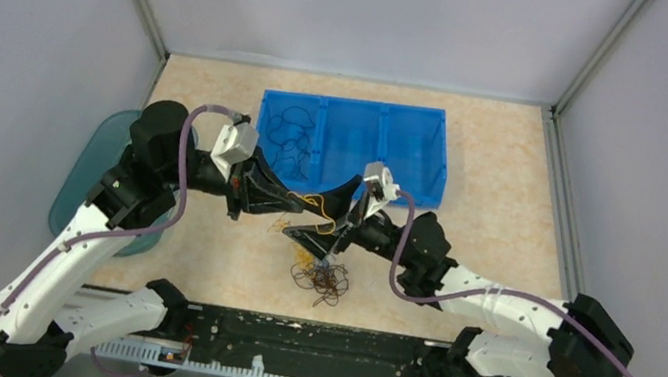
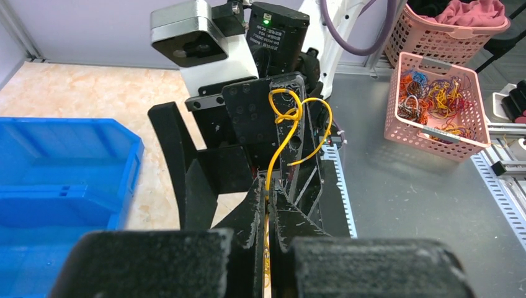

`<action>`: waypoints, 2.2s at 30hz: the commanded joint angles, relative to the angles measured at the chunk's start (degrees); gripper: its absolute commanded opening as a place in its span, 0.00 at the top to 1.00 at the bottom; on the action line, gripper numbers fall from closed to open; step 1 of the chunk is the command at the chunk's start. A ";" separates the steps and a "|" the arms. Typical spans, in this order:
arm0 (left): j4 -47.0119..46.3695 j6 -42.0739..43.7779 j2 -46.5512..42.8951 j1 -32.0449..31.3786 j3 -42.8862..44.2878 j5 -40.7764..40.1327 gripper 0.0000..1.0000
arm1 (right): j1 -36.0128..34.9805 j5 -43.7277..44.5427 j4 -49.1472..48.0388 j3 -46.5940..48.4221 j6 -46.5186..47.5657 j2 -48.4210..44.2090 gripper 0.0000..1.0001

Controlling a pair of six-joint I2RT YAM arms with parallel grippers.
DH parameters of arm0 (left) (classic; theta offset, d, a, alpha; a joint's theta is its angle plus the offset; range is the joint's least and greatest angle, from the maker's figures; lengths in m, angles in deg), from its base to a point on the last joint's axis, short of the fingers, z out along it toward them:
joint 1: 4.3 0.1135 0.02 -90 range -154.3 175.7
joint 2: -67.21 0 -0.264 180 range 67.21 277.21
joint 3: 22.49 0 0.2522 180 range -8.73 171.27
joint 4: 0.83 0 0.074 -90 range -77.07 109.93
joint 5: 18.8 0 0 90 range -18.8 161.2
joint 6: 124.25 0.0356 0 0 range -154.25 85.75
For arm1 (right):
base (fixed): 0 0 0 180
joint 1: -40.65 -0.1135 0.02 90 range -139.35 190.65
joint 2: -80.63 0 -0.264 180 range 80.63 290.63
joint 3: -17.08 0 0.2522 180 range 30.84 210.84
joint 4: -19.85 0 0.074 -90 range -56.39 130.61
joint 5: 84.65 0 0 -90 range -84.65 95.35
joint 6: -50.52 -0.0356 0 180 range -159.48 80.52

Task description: Untangle the cables

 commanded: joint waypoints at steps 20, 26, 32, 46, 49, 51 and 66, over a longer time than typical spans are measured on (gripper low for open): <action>-5.81 9.90 2.51 -0.50 16.14 -8.48 0.99 | -2.30 -4.26 -18.89 -1.76 -8.39 14.50 0.76; -8.35 14.76 2.37 -0.50 19.44 -12.15 1.00 | -2.29 -2.47 -21.42 -5.85 -9.75 15.71 0.79; -11.67 18.28 2.31 -0.50 22.18 -15.10 1.00 | -2.60 -0.48 -23.64 -9.47 -10.23 17.95 0.79; -18.98 24.96 2.74 -0.50 25.12 -19.90 1.00 | -4.11 1.47 -24.24 -11.85 -8.67 22.40 0.65; -22.90 26.41 2.87 -0.50 25.14 -21.78 1.00 | -4.60 2.84 -21.24 -12.42 -6.72 22.07 0.63; -25.51 27.48 2.99 -0.50 25.25 -22.88 1.00 | -5.02 4.00 -19.08 -12.63 -5.28 21.63 0.62; -36.56 35.08 5.04 -0.50 29.66 -26.78 1.00 | -7.17 13.77 -9.92 -15.35 0.86 17.75 0.56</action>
